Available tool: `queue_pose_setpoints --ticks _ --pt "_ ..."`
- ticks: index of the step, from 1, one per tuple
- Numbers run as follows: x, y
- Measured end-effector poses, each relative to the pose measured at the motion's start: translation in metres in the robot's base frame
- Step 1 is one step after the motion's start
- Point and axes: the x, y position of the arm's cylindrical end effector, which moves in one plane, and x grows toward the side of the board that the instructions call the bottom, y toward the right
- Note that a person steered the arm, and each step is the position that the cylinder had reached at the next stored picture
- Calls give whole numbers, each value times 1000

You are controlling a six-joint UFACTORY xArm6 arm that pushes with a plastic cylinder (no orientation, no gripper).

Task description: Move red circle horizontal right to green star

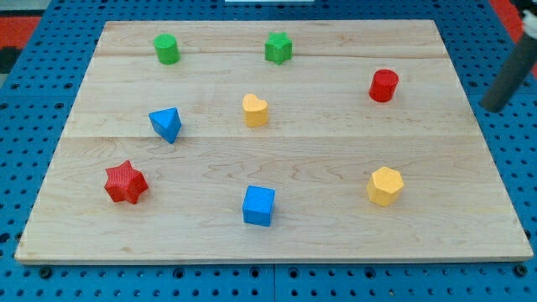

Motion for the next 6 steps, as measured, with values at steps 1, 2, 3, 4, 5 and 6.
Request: queue_pose_setpoints --ticks 1,2,3,4,5,6 --pt "-3 -73" --pt "-35 -109" --pt "-48 -129" --pt "-18 -143" --pt "-44 -176" --pt "-75 -165"
